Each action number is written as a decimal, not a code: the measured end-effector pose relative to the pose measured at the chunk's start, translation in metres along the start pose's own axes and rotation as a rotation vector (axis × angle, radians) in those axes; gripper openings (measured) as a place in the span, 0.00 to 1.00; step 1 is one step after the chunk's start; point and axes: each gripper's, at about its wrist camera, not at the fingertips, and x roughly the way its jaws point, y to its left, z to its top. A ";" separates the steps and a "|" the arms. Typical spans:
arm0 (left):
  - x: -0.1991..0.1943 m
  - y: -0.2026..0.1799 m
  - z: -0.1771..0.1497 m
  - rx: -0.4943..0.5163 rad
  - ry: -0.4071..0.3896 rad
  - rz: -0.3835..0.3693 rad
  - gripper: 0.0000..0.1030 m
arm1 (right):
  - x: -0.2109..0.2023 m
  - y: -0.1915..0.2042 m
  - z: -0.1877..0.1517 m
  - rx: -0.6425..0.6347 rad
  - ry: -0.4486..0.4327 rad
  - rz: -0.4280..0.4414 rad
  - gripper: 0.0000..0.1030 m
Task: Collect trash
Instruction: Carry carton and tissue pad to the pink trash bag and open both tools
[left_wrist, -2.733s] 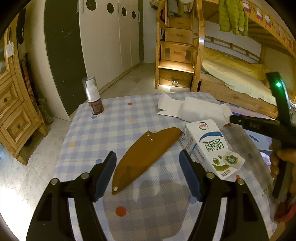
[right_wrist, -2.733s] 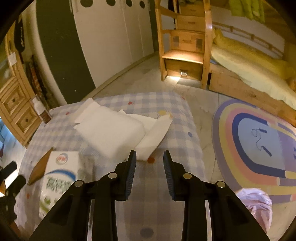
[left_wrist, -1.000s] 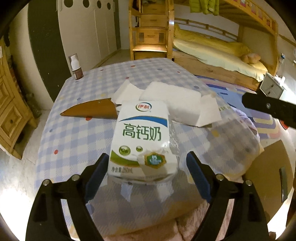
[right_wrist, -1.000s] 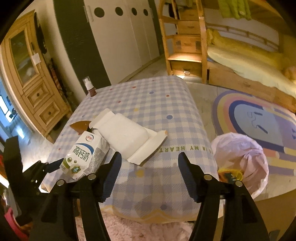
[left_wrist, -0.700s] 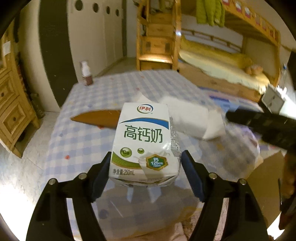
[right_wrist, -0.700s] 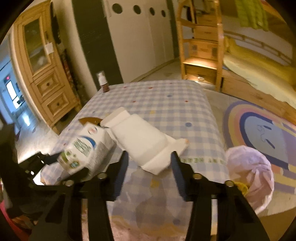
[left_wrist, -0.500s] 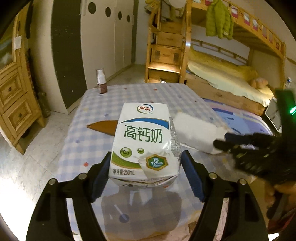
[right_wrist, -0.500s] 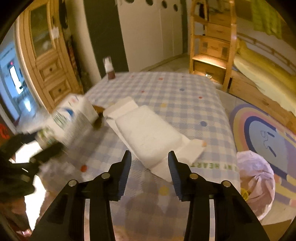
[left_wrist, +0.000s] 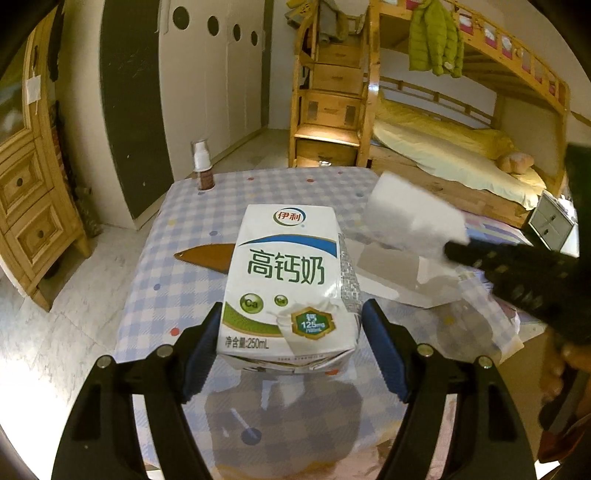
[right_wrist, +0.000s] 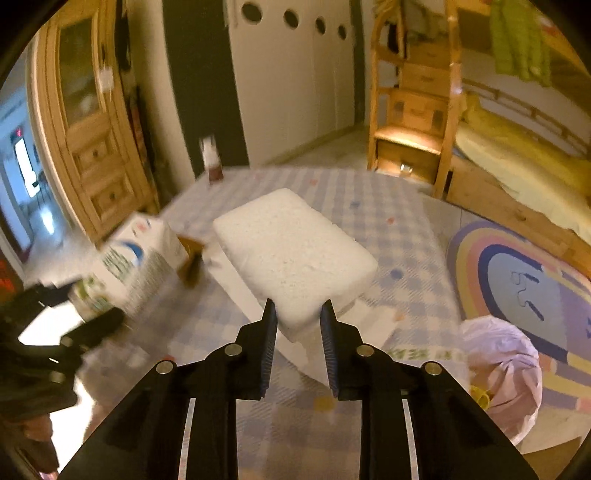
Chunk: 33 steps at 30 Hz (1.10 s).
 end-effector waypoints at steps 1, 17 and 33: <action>-0.002 -0.005 0.001 0.008 -0.005 -0.010 0.70 | -0.009 -0.005 0.000 0.012 -0.012 -0.005 0.24; -0.003 -0.136 0.025 0.270 -0.074 -0.221 0.71 | -0.093 -0.095 -0.043 0.194 -0.063 -0.233 0.25; 0.035 -0.247 0.034 0.374 -0.037 -0.372 0.71 | -0.076 -0.213 -0.079 0.387 -0.009 -0.372 0.40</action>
